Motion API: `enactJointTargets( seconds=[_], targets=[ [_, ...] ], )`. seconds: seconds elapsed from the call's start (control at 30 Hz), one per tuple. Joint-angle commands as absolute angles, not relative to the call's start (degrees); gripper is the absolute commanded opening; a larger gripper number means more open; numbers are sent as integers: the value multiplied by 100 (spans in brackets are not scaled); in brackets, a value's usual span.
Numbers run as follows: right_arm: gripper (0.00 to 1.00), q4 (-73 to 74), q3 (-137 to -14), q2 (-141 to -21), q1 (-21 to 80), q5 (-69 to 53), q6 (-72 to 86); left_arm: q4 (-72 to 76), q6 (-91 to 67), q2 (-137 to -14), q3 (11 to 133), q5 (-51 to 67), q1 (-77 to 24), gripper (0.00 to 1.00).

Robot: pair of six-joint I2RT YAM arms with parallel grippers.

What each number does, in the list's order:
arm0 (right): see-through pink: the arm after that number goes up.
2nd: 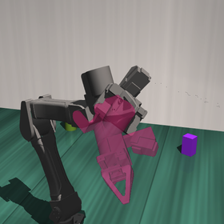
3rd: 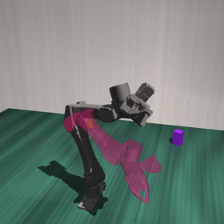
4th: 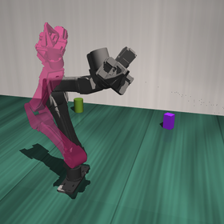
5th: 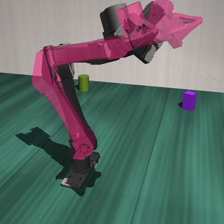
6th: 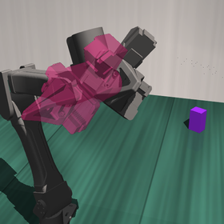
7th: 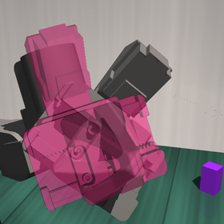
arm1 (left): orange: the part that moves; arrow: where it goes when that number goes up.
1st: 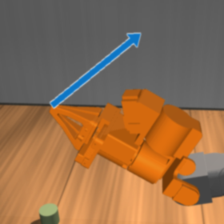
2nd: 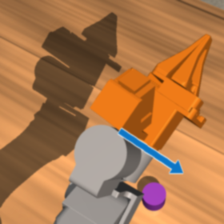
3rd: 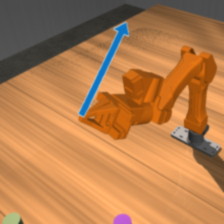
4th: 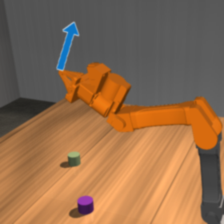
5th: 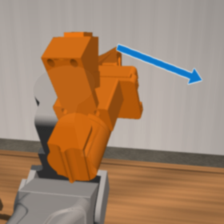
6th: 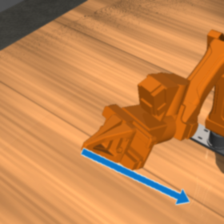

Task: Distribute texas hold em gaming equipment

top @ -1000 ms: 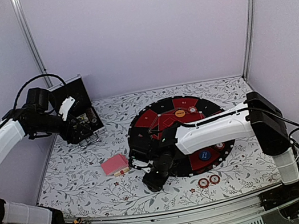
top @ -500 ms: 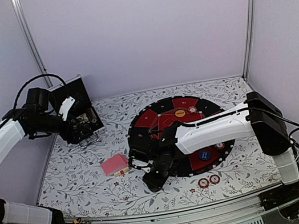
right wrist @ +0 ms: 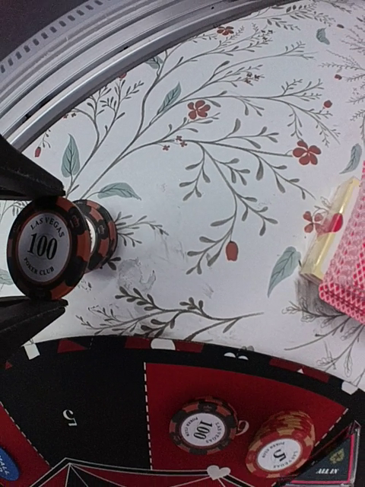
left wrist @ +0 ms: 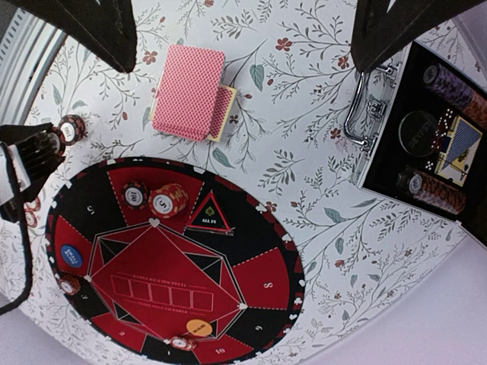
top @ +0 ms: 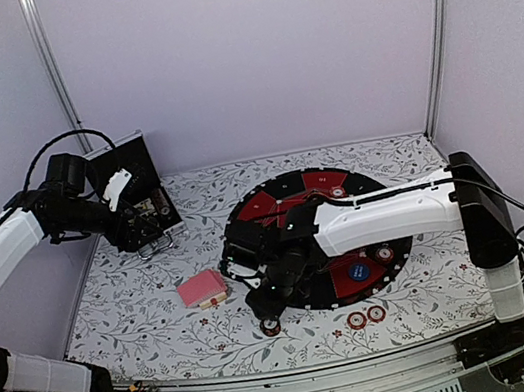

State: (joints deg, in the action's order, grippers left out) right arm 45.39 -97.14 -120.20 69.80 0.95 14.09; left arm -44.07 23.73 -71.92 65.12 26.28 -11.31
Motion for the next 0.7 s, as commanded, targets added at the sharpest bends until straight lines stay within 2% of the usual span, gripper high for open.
enactJointTargets(
  seconds=[0.0,0.37,0.67],
  targets=[
    [24,4588,-9861,-11581,6675,153,1454,-4426,2355,-7164,6645,2632,-1187,100],
    [23,4366,-9575,-11211,4835,553,1333,-4414,2361,-7156,6610,2619,-1187,100],
    [23,3951,-10026,-11921,3426,704,1115,-4401,2355,-7216,6662,2661,-1187,100]
  ],
)
